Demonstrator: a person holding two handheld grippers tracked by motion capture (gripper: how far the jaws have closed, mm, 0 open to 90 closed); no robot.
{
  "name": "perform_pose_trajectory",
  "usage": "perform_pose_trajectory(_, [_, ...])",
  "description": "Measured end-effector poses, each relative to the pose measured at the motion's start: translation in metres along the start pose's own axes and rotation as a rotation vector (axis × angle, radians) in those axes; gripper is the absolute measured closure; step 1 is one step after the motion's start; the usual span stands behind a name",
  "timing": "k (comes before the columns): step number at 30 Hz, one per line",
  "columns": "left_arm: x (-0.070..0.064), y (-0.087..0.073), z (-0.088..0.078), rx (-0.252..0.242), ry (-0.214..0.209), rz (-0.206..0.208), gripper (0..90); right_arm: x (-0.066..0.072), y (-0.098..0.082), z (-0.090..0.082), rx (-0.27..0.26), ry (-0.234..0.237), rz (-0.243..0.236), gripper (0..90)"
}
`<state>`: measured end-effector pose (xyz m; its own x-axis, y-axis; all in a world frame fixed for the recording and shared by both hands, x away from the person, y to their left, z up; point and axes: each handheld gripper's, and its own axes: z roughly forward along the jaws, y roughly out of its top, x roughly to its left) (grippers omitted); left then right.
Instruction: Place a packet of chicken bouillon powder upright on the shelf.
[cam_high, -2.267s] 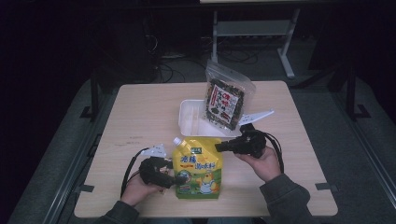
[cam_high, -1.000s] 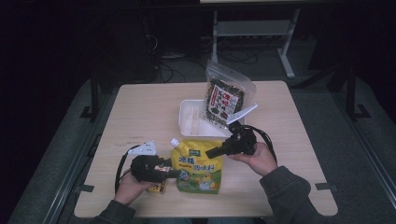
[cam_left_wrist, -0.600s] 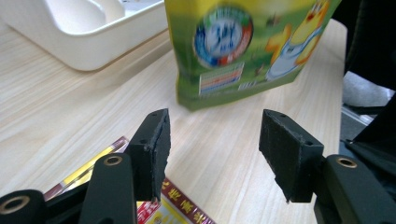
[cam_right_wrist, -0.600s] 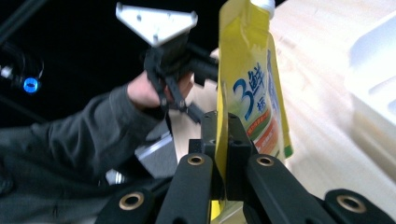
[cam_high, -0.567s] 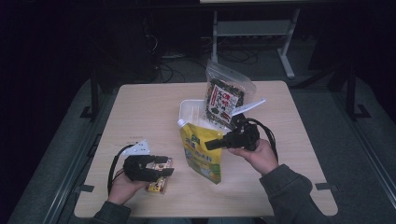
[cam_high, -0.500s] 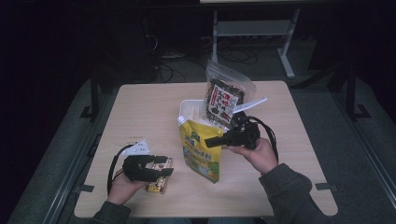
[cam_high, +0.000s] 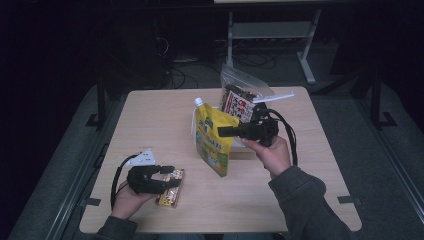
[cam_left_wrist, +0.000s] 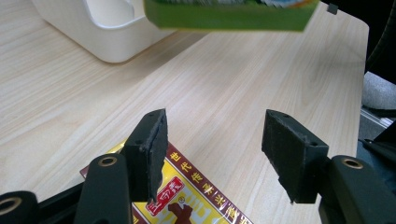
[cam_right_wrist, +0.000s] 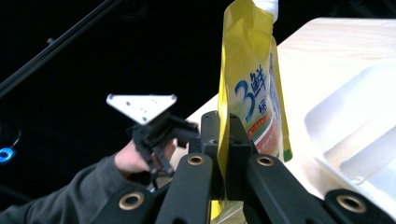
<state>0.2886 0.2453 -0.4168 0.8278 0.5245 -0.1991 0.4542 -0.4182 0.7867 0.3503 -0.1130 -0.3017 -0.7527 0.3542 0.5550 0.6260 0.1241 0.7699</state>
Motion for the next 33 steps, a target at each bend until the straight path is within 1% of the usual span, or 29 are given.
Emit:
perform_pose_trajectory(8, [0.001,0.000,-0.001,-0.002,0.003,0.000,39.9,-0.003,0.012,0.003,-0.064,-0.055,0.032,89.7])
perform_pose_trajectory(11, [0.001,0.000,-0.001,-0.001,0.005,0.000,39.8,-0.005,0.017,0.006,-0.090,-0.078,0.035,89.6])
perform_pose_trajectory(14, [0.001,-0.001,0.000,0.000,0.003,0.000,39.6,-0.008,0.023,0.011,-0.119,-0.099,0.048,89.7])
perform_pose_trajectory(15, [0.002,-0.001,0.000,-0.001,0.002,-0.002,39.5,-0.009,0.025,0.012,-0.126,-0.113,0.048,89.6])
perform_pose_trajectory(20, [0.002,-0.001,0.000,-0.001,-0.002,-0.003,39.6,-0.017,0.035,0.024,-0.157,-0.158,0.055,89.6])
perform_pose_trajectory(23, [0.002,-0.001,-0.001,-0.002,-0.002,-0.003,39.5,-0.023,0.037,0.031,-0.188,-0.184,0.068,89.6])
perform_pose_trajectory(25, [0.002,-0.001,-0.001,-0.002,-0.003,-0.004,39.5,-0.026,0.039,0.037,-0.194,-0.208,0.066,89.6])
perform_pose_trajectory(28, [0.003,-0.001,-0.001,-0.003,-0.003,-0.007,39.5,-0.030,0.042,0.045,-0.208,-0.221,0.071,89.6])
perform_pose_trajectory(32, [0.003,-0.001,-0.002,-0.005,-0.004,-0.005,39.6,-0.033,0.044,0.057,-0.218,-0.249,0.059,89.6])
perform_pose_trajectory(33, [0.004,-0.001,-0.002,-0.006,-0.004,-0.005,39.6,-0.034,0.045,0.059,-0.216,-0.262,0.048,89.6])
